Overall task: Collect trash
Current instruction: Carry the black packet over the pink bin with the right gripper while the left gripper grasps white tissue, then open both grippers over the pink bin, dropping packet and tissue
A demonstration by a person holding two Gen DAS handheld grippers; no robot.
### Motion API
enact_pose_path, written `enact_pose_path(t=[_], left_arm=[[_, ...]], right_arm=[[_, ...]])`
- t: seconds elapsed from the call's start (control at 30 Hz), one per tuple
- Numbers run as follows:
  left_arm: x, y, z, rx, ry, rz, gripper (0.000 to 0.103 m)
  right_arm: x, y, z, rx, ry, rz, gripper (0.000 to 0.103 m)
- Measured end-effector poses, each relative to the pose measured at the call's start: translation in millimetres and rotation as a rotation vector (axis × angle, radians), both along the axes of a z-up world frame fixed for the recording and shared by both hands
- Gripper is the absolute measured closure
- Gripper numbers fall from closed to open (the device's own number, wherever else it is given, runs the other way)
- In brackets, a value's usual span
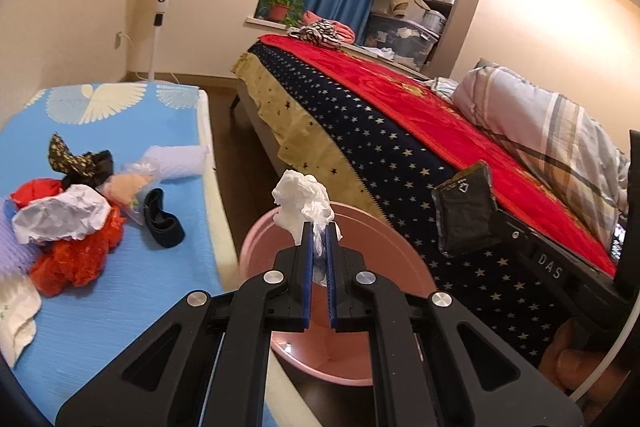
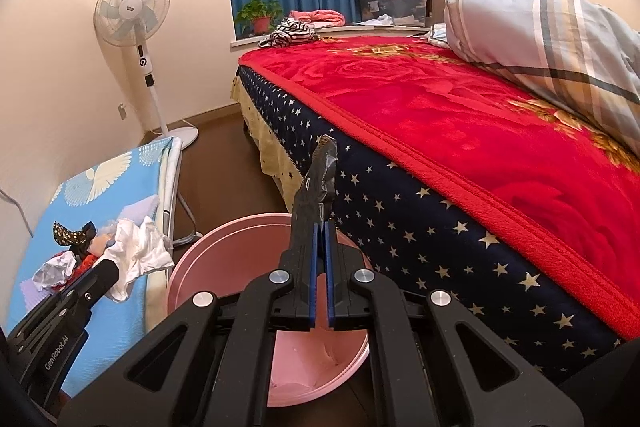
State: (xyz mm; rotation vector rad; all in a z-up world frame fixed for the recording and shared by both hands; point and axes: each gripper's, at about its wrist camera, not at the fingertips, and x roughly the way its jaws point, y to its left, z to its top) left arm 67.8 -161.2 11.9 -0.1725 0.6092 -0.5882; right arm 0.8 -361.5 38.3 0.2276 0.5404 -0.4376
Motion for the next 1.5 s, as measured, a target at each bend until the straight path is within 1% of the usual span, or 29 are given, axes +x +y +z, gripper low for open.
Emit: enact_pose_path(t=[0.07, 0.1, 0.17, 0.23, 0.3, 0.33, 0.37, 0.63, 0.73, 1.0, 1.5], left_arm=[[0.7, 0.1, -1.2, -0.026, 0.018, -0.021, 0.097], [1.5, 0.5, -1.8, -0.034, 0.025, -0.026, 0.095], [2.2, 2.6, -3.4, -0.044, 0.036, -0.025, 0.084], [2.1, 5.4, -3.7, -0.042, 0.038, -0.014, 0.083], [1.9, 9.4, -3.4, -0.043, 0.04, 0.0, 0.083], [1.6, 12.3, -3.0, -0.044, 0.04, 0.01, 0.083], [1.5, 14.1, -2.8, -0.044, 0.041, 0.017, 0.083], [-1.9, 30.3, 3.7, -0.042, 0.029, 0.057, 0.083], [-5.7, 34.8, 6.8, -0.029, 0.016, 0.067, 0.083], [-11.2, 59.2, 13.2, -0.029, 0.002, 0.135, 0.083], [-25.9, 86.8, 20.1, -0.009, -0.026, 0.212, 0.083]], right_arm=[[-1.1, 0.0, 0.3, 0.001, -0.001, -0.009, 0.094], [-1.3, -0.9, 0.1, 0.001, 0.0, -0.014, 0.094], [-2.0, -1.5, -0.2, 0.006, 0.001, -0.016, 0.094], [-2.5, -0.2, 0.2, 0.002, 0.002, -0.017, 0.094], [-3.0, 0.4, 0.6, -0.001, 0.0, -0.017, 0.089], [-3.3, 1.3, 0.8, -0.003, -0.001, -0.018, 0.083], [-3.4, 2.0, 0.8, -0.004, -0.001, -0.017, 0.08], [-3.8, 9.2, 2.1, -0.015, -0.007, 0.009, 0.079], [-4.1, 13.4, 2.9, -0.014, -0.012, 0.026, 0.079], [-7.8, 31.0, 7.9, -0.036, -0.026, 0.077, 0.079], [-19.2, 50.3, 17.3, -0.038, -0.049, 0.117, 0.079]])
